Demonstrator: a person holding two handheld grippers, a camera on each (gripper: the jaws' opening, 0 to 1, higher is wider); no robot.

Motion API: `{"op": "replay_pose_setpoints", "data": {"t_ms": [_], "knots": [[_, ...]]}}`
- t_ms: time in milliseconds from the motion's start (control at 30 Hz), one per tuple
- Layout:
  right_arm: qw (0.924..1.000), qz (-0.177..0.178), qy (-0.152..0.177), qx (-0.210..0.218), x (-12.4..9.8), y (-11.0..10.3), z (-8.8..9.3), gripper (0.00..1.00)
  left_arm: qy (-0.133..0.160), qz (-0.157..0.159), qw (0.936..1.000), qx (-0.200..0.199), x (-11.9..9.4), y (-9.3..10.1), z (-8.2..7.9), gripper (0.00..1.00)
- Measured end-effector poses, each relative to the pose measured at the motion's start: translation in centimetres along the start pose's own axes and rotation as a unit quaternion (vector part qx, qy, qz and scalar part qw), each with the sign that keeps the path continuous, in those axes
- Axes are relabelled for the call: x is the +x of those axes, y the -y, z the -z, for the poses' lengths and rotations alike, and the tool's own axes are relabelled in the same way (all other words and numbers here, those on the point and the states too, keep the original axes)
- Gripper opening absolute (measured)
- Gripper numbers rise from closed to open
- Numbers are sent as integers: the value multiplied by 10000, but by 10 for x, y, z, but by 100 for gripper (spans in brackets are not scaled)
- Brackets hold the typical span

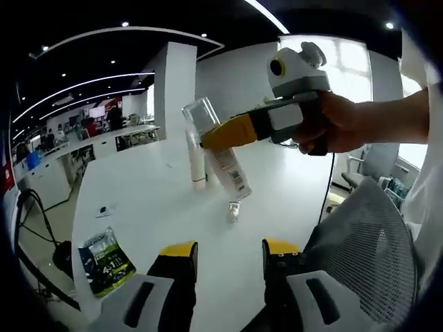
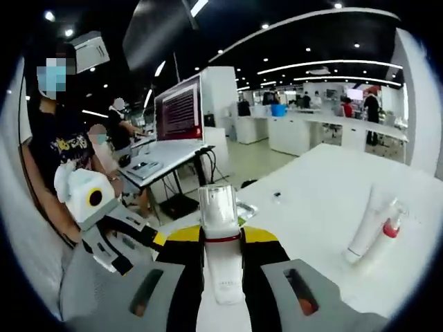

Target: Arrange the skincare products in the storage area until every visible bottle or jar stands upright without overlapping.

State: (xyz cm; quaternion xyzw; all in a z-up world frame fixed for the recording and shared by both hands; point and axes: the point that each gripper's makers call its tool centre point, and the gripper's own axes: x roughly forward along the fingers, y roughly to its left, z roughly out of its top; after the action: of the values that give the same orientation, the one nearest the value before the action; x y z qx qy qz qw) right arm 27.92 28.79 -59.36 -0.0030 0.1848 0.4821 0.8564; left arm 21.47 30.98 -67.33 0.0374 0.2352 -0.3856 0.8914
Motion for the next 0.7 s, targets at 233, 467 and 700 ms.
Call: {"op": "replay_pose_setpoints", "data": {"t_ms": [233,467,700], "knots": [[9985,-125,193,492,-6,-10,-3,17,263,202,9991,-256,-2,7,-11,49],[9934,-521,399,939,-3,-30,-4,17,418,779,9929,-797,-5,24,-18,52],[9845,-969,368,1412,3,-54,10,17,637,908,9908,-776,-8,28,-28,49]]}}
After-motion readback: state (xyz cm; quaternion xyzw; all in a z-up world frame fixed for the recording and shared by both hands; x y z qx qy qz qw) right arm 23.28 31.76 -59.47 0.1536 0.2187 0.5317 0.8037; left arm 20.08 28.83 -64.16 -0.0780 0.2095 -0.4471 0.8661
